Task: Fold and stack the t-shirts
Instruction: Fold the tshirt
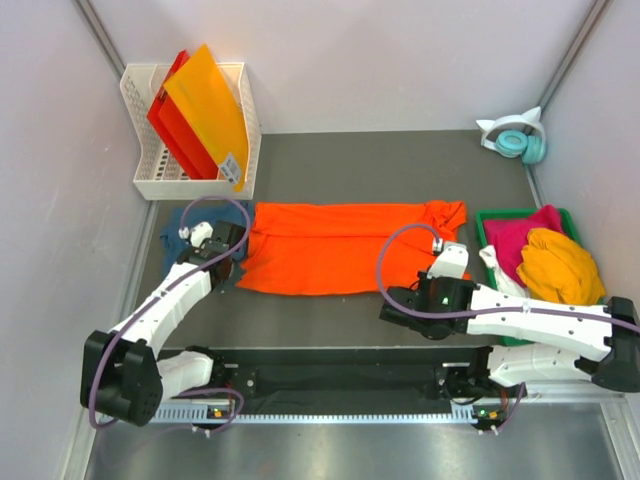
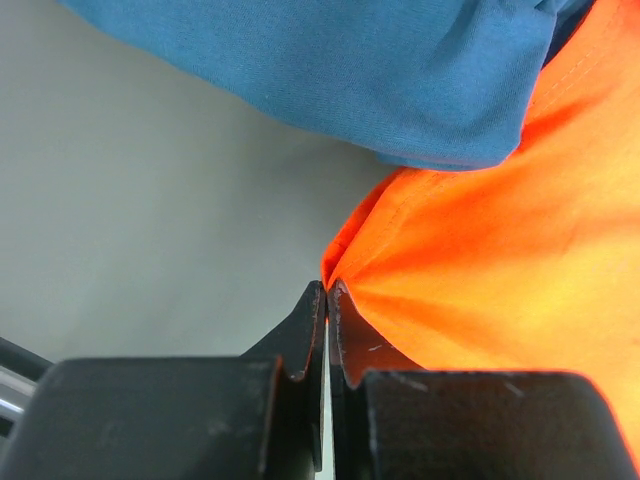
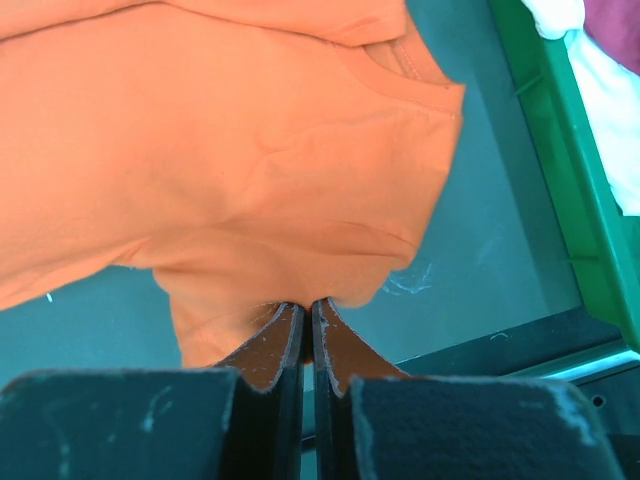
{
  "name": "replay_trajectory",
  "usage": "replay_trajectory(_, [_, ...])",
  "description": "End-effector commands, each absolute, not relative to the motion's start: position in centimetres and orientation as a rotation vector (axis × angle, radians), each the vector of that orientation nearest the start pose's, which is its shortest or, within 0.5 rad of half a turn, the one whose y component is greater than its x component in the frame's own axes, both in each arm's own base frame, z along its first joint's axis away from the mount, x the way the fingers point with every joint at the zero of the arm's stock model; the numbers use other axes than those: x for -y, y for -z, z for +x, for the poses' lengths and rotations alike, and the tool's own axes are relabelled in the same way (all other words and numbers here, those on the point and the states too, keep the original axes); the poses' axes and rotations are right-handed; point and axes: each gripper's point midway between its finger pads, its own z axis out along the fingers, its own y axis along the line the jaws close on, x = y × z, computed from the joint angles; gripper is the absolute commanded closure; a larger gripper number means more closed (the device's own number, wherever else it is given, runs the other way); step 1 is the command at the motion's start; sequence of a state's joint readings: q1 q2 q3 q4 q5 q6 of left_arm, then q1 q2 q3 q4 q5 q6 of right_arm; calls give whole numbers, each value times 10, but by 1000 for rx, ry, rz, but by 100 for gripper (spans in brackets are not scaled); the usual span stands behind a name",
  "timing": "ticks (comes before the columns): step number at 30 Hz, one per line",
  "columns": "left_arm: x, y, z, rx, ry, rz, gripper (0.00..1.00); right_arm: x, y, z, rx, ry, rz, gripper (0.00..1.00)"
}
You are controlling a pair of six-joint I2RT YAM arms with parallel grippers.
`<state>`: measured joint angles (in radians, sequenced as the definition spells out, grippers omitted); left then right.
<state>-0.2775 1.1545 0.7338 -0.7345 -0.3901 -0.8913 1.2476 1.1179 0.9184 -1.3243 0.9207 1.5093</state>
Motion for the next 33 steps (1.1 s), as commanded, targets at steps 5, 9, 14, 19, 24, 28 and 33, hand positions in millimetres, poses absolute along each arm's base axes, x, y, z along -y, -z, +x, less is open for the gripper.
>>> replay_trajectory(5, [29, -84, 253, -2418, -153, -833, 100, -97, -178, 168, -2140, 221, 291, 100])
replay_trajectory(9, [32, -85, 258, -2431, -154, -816, 100, -132, -190, 188, -2132, 196, 164, 100])
replay_trajectory(14, [32, -80, 256, -2444, -160, -812, 100, -156, -151, 182, -2236, 188, 114, 100])
replay_trajectory(19, [33, -77, 254, -2452, -155, -811, 100, -164, -109, 169, -2328, 146, 85, 100])
replay_trajectory(24, [35, -73, 254, -2470, -149, -804, 100, -171, -82, 164, -2382, 171, 34, 100])
replay_trajectory(28, [36, -73, 255, -2475, -148, -798, 100, -159, -99, 167, -2335, 195, 116, 80])
replay_trajectory(33, [38, -73, 256, -2480, -142, -788, 100, -143, -124, 173, -2273, 172, 194, 66])
